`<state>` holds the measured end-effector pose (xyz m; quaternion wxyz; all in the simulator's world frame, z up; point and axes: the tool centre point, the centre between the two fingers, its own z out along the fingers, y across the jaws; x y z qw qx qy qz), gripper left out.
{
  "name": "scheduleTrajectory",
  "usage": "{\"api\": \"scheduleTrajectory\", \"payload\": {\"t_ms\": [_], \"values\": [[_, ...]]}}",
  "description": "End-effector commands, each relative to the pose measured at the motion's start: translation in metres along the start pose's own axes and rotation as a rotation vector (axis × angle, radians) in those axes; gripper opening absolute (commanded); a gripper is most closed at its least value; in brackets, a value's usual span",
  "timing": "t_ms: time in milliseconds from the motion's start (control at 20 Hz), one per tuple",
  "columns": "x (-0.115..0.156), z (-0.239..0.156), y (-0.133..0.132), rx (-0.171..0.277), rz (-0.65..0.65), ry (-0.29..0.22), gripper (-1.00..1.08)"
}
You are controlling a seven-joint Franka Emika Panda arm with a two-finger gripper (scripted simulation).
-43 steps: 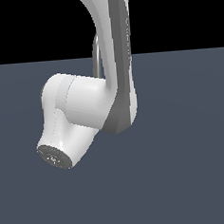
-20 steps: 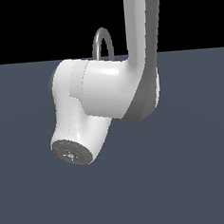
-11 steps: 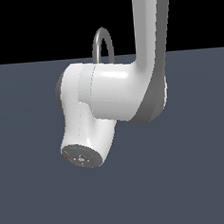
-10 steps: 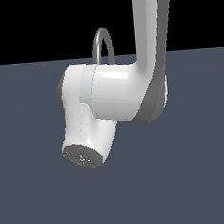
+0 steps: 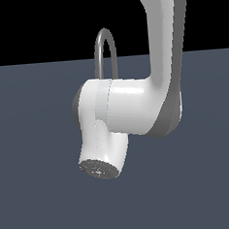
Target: Turn on the faucet by rotating a designated handle.
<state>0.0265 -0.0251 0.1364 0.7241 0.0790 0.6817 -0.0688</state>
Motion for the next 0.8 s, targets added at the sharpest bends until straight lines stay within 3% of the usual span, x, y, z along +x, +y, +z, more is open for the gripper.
{"api": "scheduleTrajectory", "payload": {"t_ms": [0, 750], "values": [[0.0, 0.001, -0.001, 0.001, -0.001, -0.001, -1.0], [0.07, -0.009, -0.01, 0.045, -0.021, 0.055, -1.0]]}}
